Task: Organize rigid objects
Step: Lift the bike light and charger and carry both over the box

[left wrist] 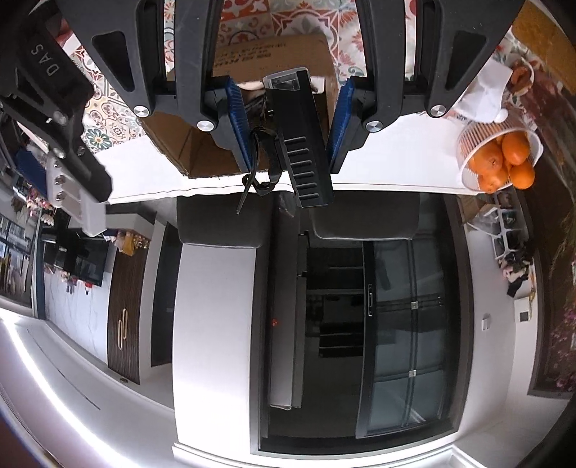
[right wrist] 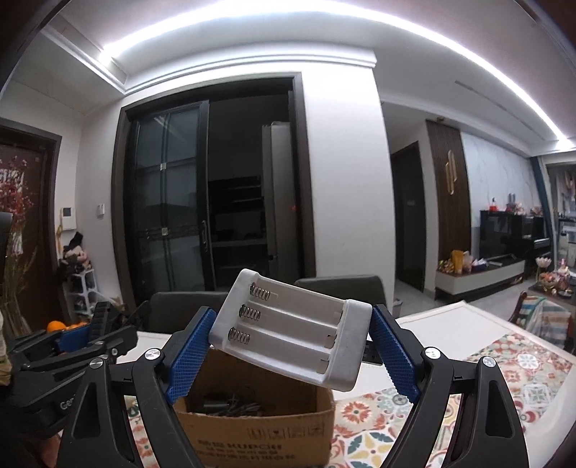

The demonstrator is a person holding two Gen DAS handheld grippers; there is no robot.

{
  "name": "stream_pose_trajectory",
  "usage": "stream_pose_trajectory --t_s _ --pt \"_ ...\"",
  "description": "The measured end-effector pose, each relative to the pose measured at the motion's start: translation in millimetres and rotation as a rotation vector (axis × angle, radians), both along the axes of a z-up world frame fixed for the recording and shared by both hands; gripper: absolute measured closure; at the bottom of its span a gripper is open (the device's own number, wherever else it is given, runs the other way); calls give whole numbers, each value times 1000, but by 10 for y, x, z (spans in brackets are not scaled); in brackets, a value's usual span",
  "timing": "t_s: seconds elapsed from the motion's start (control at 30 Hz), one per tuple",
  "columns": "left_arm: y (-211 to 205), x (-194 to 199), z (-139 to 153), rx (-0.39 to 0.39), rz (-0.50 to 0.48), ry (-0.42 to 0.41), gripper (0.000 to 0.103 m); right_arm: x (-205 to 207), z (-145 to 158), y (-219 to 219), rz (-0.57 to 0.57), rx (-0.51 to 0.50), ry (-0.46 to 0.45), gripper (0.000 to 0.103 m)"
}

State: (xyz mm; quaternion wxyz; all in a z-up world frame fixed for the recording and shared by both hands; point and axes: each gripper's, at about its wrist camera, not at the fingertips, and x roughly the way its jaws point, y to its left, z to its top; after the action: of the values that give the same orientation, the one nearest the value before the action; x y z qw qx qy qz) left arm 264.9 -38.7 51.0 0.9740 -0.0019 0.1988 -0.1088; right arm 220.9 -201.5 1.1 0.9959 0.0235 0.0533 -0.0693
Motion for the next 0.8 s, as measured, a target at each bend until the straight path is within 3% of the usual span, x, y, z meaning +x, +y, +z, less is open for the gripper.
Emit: stream_pose_trajectory --t_s 0.27,0.8 --pt "-85 310 -23 16 -24 52 62 419 -79 -164 80 81 126 16" --pt "-327 1003 -413 74 -72 309 62 1334 -368 -333 195 203 455 16"
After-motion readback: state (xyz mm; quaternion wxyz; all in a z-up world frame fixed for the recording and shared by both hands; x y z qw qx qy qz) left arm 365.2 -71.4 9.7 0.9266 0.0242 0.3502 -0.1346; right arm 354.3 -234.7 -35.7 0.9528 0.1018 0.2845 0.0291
